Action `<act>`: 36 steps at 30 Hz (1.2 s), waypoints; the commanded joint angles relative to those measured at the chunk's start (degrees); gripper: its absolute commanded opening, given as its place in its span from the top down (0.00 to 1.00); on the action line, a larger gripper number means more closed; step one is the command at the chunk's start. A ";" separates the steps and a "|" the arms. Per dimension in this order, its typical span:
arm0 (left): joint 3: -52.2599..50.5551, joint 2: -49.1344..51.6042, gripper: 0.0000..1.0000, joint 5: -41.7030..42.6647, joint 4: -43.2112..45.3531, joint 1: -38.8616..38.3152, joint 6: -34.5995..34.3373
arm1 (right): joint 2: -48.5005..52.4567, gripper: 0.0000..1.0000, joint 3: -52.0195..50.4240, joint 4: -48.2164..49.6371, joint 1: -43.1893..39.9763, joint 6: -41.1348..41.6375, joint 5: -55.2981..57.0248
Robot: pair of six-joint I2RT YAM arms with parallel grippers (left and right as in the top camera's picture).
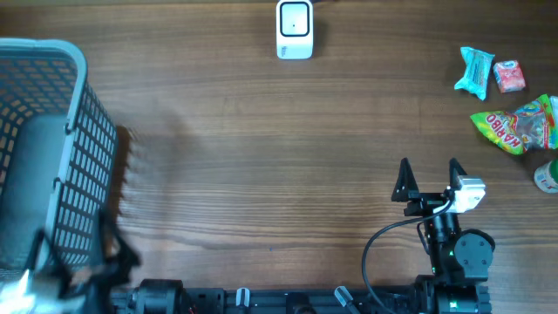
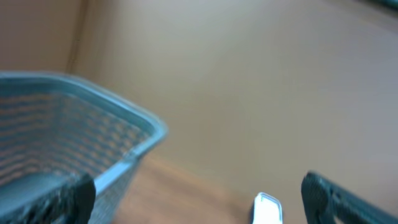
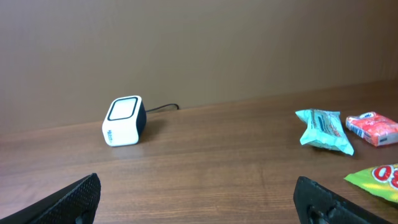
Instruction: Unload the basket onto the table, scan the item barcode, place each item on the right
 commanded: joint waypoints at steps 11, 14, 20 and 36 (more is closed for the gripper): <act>-39.89 -0.57 0.00 14.16 40.72 3.06 7.17 | -0.66 0.00 -0.07 0.15 0.33 0.72 0.81; -43.52 -0.59 0.00 14.36 40.57 4.17 7.17 | -0.66 0.00 -0.07 0.15 0.33 0.72 0.81; -46.62 -0.59 0.00 13.92 35.56 5.29 8.70 | -0.66 0.00 -0.07 0.15 0.33 0.74 0.81; -46.58 -0.59 0.00 18.49 32.04 6.10 13.42 | -0.66 0.00 -0.07 0.15 0.33 0.72 0.81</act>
